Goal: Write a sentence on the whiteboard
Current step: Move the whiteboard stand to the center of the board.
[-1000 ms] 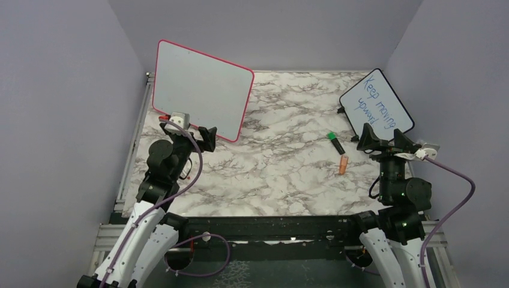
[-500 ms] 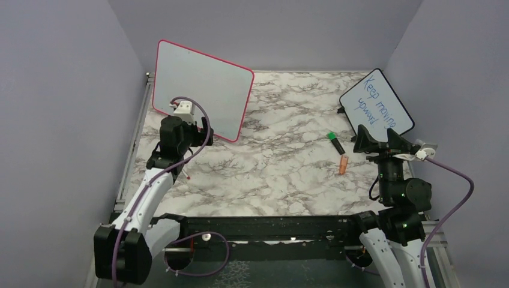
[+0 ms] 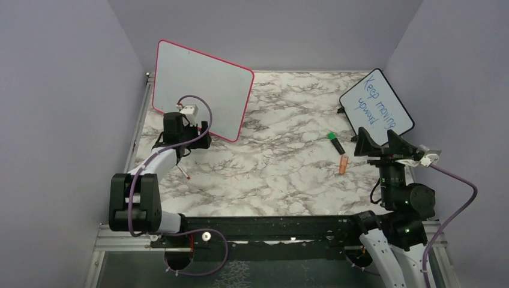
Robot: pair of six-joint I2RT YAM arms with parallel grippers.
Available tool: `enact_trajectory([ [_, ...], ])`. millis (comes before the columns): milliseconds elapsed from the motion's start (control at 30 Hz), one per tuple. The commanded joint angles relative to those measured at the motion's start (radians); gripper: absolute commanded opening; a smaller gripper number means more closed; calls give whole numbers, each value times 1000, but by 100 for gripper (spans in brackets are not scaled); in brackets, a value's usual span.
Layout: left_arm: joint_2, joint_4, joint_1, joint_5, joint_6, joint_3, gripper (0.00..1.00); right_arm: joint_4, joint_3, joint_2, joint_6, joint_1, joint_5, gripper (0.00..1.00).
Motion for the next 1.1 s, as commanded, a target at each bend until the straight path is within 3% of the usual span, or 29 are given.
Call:
enact_trajectory([
  [0,95,113,14,127,130,45,85,-5,12,-33,-6,29,22,100],
  [300,237,230,79,164,218,90,68,-18,16,-62,-21,39,51,100],
  [567,360,200,81,265,237,177,47,-16,17,-42,-34,39,65,100],
  [767,375,236,82,296,230,173,26,-10,18,-25,-43,40,68,100],
  [1067,343,250,53,287,217,145,7,-10,18,-30,-40,40,68,100],
])
